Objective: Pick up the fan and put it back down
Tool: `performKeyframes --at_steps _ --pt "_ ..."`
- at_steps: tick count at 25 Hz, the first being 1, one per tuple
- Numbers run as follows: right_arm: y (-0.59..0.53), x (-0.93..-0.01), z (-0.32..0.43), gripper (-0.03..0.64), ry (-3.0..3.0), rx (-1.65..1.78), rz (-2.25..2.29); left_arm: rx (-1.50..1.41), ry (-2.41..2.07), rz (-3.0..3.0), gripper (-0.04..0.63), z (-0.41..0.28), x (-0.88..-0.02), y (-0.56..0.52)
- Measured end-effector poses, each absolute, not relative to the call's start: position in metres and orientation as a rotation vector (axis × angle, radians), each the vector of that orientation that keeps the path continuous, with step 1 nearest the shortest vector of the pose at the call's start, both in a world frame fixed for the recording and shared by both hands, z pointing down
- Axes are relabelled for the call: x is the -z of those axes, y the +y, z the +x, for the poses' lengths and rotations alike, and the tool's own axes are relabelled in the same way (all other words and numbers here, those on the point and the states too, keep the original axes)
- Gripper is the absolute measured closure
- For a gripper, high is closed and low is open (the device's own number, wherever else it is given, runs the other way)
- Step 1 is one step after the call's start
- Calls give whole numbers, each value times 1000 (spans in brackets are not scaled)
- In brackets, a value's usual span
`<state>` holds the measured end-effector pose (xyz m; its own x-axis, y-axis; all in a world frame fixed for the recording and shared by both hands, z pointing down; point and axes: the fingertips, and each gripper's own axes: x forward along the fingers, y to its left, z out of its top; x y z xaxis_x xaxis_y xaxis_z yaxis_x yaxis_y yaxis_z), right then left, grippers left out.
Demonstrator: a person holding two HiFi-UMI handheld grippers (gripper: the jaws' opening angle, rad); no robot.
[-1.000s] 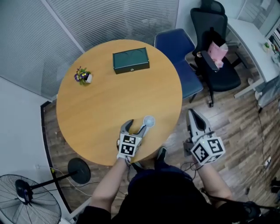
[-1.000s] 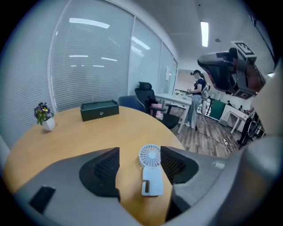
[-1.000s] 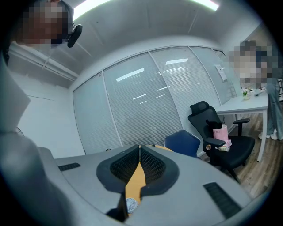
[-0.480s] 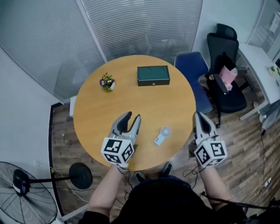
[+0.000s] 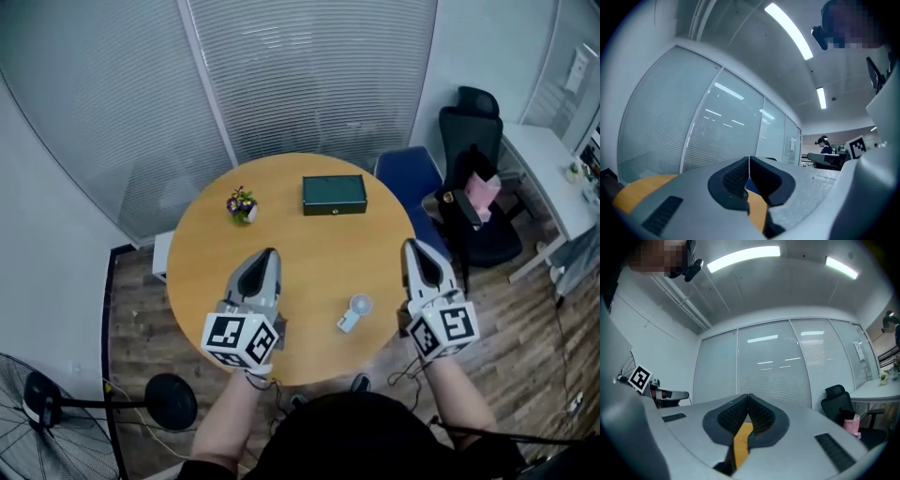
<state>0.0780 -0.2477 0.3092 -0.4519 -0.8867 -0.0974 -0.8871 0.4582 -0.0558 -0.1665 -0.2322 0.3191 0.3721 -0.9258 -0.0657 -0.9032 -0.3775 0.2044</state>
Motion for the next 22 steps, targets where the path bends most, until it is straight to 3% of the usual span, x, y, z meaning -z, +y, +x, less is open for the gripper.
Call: performKeyframes --at_steps 9,22 --pt "-245 -276 55 611 2612 -171 -1525 204 -1853 2587 586 -195 -281 -224" --pt "-249 -274 48 611 2623 -190 -1493 164 -1893 2538 586 -207 -291 -221"
